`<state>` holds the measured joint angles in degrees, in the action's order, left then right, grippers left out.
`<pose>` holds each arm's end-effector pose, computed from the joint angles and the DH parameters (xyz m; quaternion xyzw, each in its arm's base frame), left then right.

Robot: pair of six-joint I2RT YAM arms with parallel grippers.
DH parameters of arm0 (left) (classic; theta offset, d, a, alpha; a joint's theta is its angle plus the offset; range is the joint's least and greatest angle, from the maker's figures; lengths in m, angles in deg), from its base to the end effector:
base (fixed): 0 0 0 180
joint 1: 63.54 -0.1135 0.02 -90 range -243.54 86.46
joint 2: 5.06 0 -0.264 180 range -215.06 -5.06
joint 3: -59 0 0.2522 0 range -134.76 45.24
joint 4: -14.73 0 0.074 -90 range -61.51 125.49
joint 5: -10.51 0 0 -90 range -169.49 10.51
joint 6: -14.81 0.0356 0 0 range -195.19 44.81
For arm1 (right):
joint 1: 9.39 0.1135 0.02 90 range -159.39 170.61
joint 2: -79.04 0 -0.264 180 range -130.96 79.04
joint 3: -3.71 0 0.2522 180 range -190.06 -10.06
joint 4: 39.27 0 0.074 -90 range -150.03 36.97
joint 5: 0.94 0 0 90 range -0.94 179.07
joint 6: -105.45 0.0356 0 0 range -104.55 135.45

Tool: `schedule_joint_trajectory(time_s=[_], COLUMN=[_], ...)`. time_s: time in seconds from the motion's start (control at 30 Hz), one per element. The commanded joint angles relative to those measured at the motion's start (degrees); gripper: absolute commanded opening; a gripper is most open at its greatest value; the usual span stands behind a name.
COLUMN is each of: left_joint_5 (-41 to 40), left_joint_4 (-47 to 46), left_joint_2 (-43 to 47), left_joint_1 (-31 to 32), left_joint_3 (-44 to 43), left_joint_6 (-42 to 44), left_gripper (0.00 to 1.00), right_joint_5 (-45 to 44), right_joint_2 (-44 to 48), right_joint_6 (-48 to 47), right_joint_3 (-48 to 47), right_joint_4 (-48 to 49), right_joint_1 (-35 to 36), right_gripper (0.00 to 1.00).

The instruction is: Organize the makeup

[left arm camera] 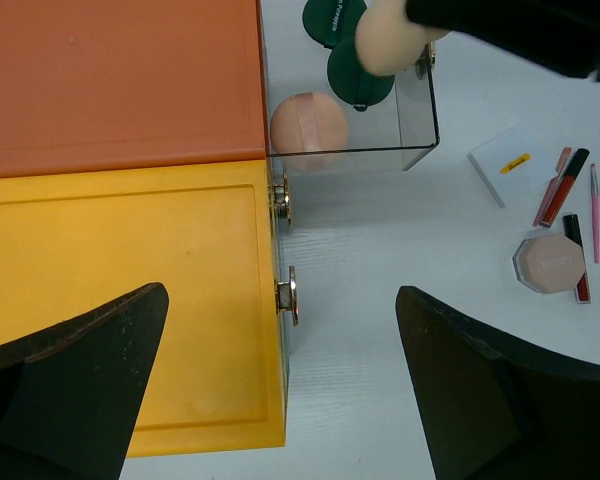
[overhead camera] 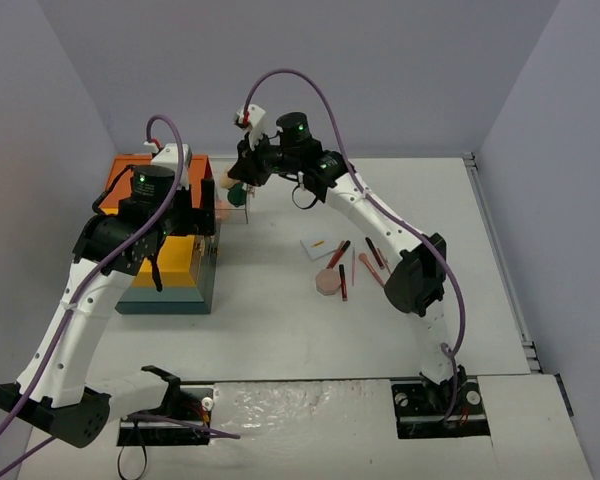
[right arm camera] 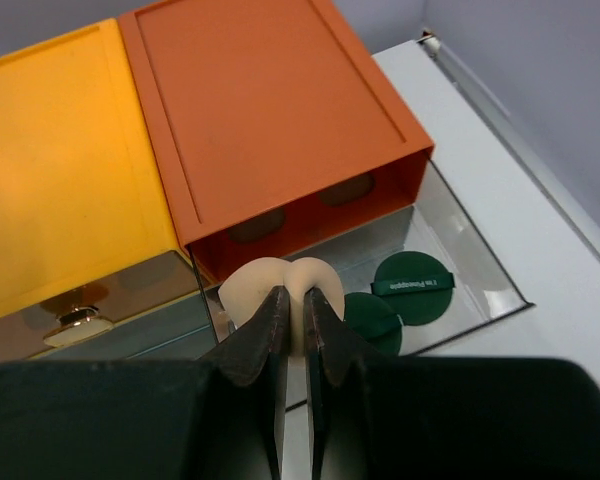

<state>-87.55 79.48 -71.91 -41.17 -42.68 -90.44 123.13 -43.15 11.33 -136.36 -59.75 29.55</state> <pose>0.2034 -0.0783 0.4458 0.0185 0.8641 -0.1034 0.4923 0.3795 0.3323 0.4097 -0.4420 0.5687 0.3997 0.5669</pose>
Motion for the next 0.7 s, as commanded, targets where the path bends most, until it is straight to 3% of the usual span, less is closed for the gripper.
schedule_joint_trajectory(time_s=[0.0, 0.03, 0.17, 0.2, 0.27, 0.4, 0.67], left_joint_5=[-1.35, -1.40, -0.18, 0.53, 1.62, 3.77, 7.85], left_joint_4=[0.52, 0.60, 0.50, 0.36, -0.26, -0.76, -2.77], left_joint_2=[1.28, 1.27, 0.98, 0.76, 0.07, -1.90, -11.06], left_joint_1=[-0.31, -0.31, -0.24, -0.30, -0.22, -0.22, 1.28], left_joint_3=[-3.49, -3.48, -3.42, -3.55, -4.09, -6.28, -15.19], left_joint_6=[0.58, 0.59, 0.84, 0.84, 0.84, 0.68, -0.68], left_gripper=[0.97, 0.97, 0.97, 0.97, 0.97, 0.97, 0.97], right_joint_5=[5.73, 5.42, 3.25, 2.59, 0.43, -3.91, -21.91], right_joint_2=[-1.93, -2.30, -3.18, -2.95, -2.10, 3.36, 22.96], right_joint_6=[-1.77, -1.76, -1.28, -1.12, -0.81, -0.31, 2.31], right_joint_3=[-5.53, -5.53, -5.70, -5.67, -5.36, -1.22, 22.49], right_joint_4=[5.93, 6.19, 8.32, 8.38, 8.30, 8.30, 8.06], right_joint_1=[1.66, 1.68, 1.87, 1.91, 1.76, 0.38, -8.26], right_gripper=[0.00, 0.02, 0.31, 0.43, 0.55, 0.72, 0.98])
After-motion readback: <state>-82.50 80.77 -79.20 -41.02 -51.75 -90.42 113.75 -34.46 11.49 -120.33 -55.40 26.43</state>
